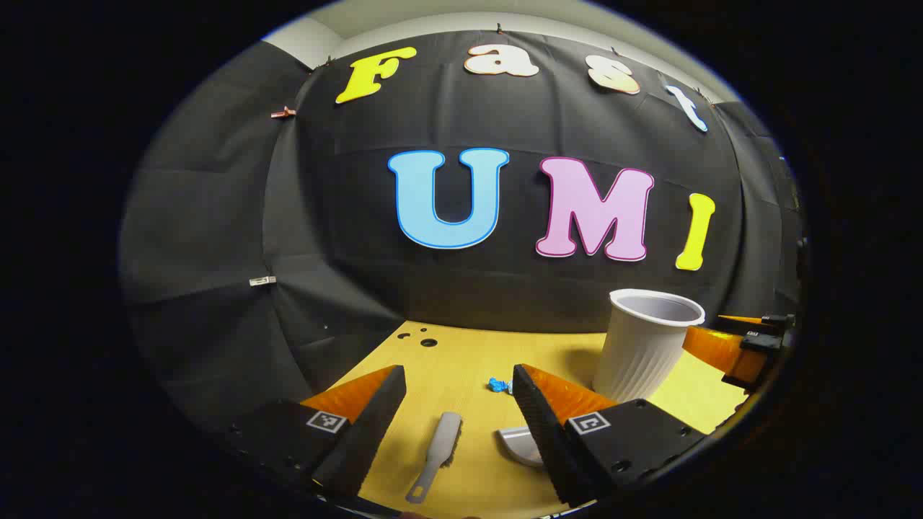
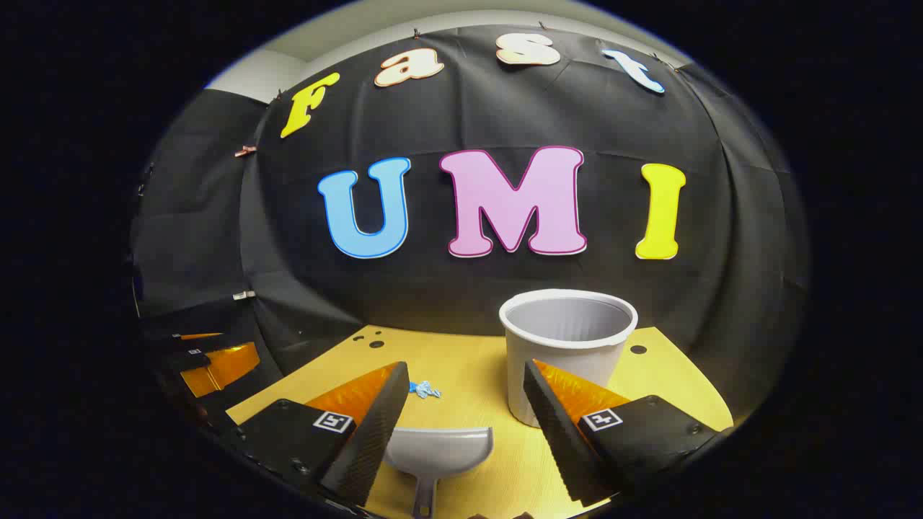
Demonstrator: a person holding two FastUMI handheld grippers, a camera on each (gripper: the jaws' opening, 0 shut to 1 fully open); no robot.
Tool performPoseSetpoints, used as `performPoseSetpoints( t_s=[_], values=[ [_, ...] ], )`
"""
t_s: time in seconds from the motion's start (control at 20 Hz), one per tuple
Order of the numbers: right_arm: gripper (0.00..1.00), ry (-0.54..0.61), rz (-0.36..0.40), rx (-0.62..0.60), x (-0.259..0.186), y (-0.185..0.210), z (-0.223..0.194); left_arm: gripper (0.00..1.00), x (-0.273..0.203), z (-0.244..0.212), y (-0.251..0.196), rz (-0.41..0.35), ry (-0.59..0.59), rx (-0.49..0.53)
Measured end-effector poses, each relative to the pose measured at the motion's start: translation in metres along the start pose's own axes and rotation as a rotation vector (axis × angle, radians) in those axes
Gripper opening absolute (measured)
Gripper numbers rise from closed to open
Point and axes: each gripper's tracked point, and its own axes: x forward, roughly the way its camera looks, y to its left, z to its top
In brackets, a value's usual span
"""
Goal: Pick up the small broom and dustpan from the desktop, sweep the trash into the dustpan with the broom, and then empty the trash into the garbage bin.
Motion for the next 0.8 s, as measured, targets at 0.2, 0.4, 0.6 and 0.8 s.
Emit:
performPoseSetpoints(
  t_s=[0.2,0.4,0.6,0.8],
  values=[
    [0.98,0.016,-0.006,0.001,0.008,0.006,-0.003,0.95,0.005,-0.007,0.001,-0.038,0.013,0.011],
    [0.98,0.043,0.002,0.011,0.013,0.013,-0.01,0.96,0.013,-0.017,0.006,-0.055,0.043,-0.001],
    [0.98,0.072,0.011,0.017,0.019,0.017,-0.02,0.96,0.021,-0.025,0.009,-0.068,0.071,-0.017],
    [0.98,0.103,0.01,0.029,0.024,0.017,-0.028,0.96,0.028,-0.038,0.01,-0.077,0.105,-0.004]
  ],
)
